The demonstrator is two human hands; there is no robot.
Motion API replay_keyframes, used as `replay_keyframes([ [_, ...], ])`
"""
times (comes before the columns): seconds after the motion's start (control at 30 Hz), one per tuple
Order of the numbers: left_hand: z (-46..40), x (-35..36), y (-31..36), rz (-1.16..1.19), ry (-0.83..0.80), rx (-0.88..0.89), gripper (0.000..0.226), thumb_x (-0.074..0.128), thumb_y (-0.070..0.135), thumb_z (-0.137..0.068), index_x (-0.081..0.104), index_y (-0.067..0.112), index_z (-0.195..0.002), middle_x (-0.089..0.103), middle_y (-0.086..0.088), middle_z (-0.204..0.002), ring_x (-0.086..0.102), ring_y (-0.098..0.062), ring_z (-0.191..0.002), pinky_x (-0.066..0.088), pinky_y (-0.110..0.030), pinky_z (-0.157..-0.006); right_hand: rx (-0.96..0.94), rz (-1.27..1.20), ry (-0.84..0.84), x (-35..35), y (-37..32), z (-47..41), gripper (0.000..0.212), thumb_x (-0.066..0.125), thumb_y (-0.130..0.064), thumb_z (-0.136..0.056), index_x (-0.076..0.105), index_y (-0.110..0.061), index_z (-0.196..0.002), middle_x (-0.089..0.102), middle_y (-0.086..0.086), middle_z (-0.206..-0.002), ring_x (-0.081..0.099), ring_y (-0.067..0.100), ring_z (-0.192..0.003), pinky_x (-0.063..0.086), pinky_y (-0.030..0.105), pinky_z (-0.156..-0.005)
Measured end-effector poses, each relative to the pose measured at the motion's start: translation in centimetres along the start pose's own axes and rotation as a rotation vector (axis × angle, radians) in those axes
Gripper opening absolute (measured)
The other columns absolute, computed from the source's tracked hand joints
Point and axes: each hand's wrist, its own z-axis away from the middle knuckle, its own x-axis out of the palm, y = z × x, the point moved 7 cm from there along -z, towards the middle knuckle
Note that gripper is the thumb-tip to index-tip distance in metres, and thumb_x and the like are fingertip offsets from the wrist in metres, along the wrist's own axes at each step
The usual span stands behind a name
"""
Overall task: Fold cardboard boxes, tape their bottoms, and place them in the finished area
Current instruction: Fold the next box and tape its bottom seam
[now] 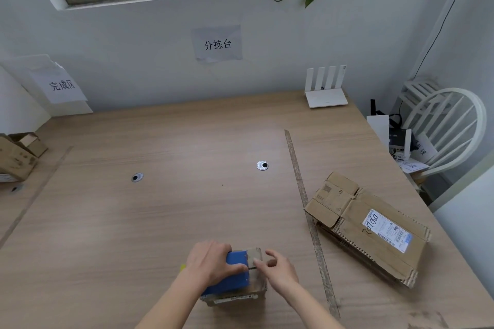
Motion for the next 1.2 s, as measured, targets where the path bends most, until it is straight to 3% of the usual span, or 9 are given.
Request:
replay_keyframes([
  [0.07, -0.1, 0.1, 0.0, 0.008, -0.002, 0.006, 0.071, 0.041, 0.089, -0.075, 0.068, 0.026, -0.095, 0.071, 0.003, -0.089, 0.064, -0.019, -0.079, 0.043, -0.033, -0.063, 0.002, -0.003, -0.046, 1.3, 0.1, 0.3, 0.066, 0.068, -0.052, -0.090, 0.047, -0.028, -0.147, 0.061, 0.001, -0.135, 0.059, 0.017, -0.118, 0.050, 0.031, -0.100],
  [0.17, 0.0, 0.2, -0.2, 0.015, 0.014, 0.015, 0.072, 0.040, 0.089, -0.074, 0.069, 0.027, -0.097, 0.071, 0.004, -0.088, 0.066, -0.017, -0.078, 0.050, -0.033, -0.068, -0.036, -0.077, -0.068, 2.1, -0.1, 0.7, 0.053, 0.064, -0.042, -0.095, 0.052, -0.030, -0.145, 0.066, -0.006, -0.130, 0.060, 0.013, -0.114, 0.050, 0.034, -0.103],
  [0.33, 0.0, 0.2, -1.3, 0.030, 0.015, -0.006, 0.071, 0.039, 0.088, -0.078, 0.069, 0.030, -0.105, 0.071, 0.006, -0.094, 0.066, -0.016, -0.082, 0.054, -0.033, -0.072, -0.004, -0.122, -0.092, 1.8, 0.0, 0.4, 0.060, 0.067, -0.037, -0.094, 0.045, -0.032, -0.149, 0.066, 0.001, -0.129, 0.066, 0.021, -0.110, 0.056, 0.045, -0.096],
  [0.47, 0.6, 0.3, -2.5, 0.065, 0.003, -0.028, 0.069, 0.040, 0.088, -0.079, 0.069, 0.029, -0.101, 0.069, 0.007, -0.091, 0.064, -0.015, -0.080, 0.051, -0.032, -0.068, 0.034, -0.175, -0.116, 2.3, -0.1, 0.2, 0.061, 0.069, -0.030, -0.094, 0.044, -0.034, -0.149, 0.065, 0.001, -0.116, 0.069, 0.021, -0.098, 0.062, 0.045, -0.083],
  [0.53, 0.9, 0.3, -2.7, 0.075, 0.000, -0.024, 0.069, 0.039, 0.089, -0.078, 0.068, 0.031, -0.100, 0.068, 0.009, -0.089, 0.062, -0.015, -0.077, 0.046, -0.030, -0.064, 0.038, -0.158, -0.101, 2.5, -0.5, 0.1, 0.061, 0.069, -0.028, -0.094, 0.044, -0.034, -0.149, 0.066, 0.005, -0.121, 0.069, 0.023, -0.099, 0.062, 0.046, -0.083],
  [0.67, 1.6, 0.6, -4.5, 0.073, -0.045, -0.037, 0.072, 0.039, 0.091, -0.076, 0.067, 0.030, -0.099, 0.069, 0.007, -0.093, 0.063, -0.018, -0.082, 0.050, -0.035, -0.071, 0.037, -0.091, -0.023, 1.9, -0.6, 0.0, 0.055, 0.068, -0.028, -0.094, 0.050, -0.034, -0.145, 0.065, 0.004, -0.129, 0.064, 0.027, -0.112, 0.058, 0.048, -0.093],
  [0.77, 2.9, 1.5, -8.5, 0.020, -0.060, -0.092, 0.076, 0.039, 0.091, -0.069, 0.065, 0.023, -0.089, 0.069, 0.004, -0.087, 0.061, -0.021, -0.080, 0.040, -0.034, -0.063, 0.023, 0.019, 0.031, 0.5, 0.3, -0.3, 0.051, 0.068, -0.030, -0.093, 0.055, -0.036, -0.142, 0.065, 0.002, -0.134, 0.059, 0.029, -0.121, 0.054, 0.047, -0.100],
  [0.9, 4.2, 2.0, -11.1, 0.087, -0.040, -0.120, 0.073, 0.040, 0.090, -0.069, 0.065, 0.025, -0.089, 0.068, 0.007, -0.084, 0.063, -0.018, -0.081, 0.041, -0.033, -0.064, -0.033, 0.132, 0.040, 0.7, -0.8, -1.0, 0.051, 0.066, -0.032, -0.092, 0.055, -0.037, -0.142, 0.065, 0.001, -0.135, 0.058, 0.026, -0.126, 0.050, 0.039, -0.104],
  [1.2, 6.4, 4.2, -13.4, 0.219, -0.097, -0.162, 0.063, 0.041, 0.088, -0.073, 0.061, 0.030, -0.085, 0.067, 0.009, -0.087, 0.062, -0.018, -0.085, 0.043, -0.032, -0.068, -0.035, 0.169, 0.047, 2.0, -1.0, -0.9, 0.048, 0.068, -0.036, -0.089, 0.060, -0.042, -0.135, 0.070, -0.004, -0.125, 0.063, 0.026, -0.115, 0.058, 0.047, -0.092],
])
